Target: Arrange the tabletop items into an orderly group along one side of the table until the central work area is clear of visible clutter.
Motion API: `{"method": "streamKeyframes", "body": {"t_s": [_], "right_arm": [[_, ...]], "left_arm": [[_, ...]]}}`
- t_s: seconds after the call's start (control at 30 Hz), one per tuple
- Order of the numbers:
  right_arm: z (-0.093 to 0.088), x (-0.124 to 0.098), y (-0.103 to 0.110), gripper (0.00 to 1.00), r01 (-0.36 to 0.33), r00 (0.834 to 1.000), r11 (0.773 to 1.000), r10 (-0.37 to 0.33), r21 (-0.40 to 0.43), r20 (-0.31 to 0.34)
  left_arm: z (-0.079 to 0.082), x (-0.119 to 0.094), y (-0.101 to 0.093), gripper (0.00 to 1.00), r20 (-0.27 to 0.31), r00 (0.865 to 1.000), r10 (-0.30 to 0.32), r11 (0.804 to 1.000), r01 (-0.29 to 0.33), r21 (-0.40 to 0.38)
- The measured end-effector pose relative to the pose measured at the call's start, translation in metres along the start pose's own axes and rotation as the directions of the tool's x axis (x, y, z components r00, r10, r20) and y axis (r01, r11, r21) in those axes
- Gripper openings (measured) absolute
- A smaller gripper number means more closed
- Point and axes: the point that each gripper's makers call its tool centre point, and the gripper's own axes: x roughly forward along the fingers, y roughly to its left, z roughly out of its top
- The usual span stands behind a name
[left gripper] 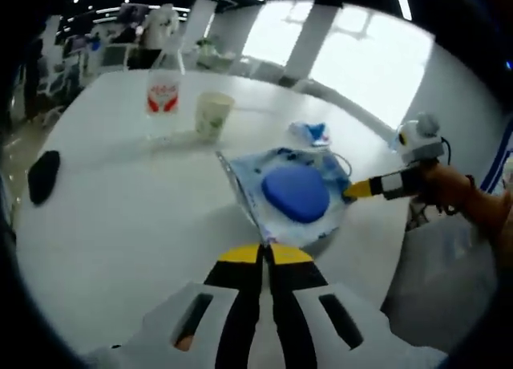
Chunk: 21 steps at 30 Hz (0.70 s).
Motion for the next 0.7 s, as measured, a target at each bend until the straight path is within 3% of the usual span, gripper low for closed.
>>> {"method": "streamKeyframes", "body": {"t_s": [0.27, 0.7], "right_arm": [[-0.003, 0.002, -0.006, 0.01, 0.013, 1.000, 1.000, -0.014, -0.026, -0.020], [-0.016, 0.008, -0.013, 0.01, 0.029, 0.997, 0.999, -0.031, -0.022, -0.066]], "left_arm": [[-0.017, 0.002, -0.011, 0.00, -0.050, 0.999, 0.001, 1.000, 0.000, 0.004], [-0.029, 0.009, -0.012, 0.00, -0.128, 0.991, 0.029, 0.998, -0.022, 0.055]]}}
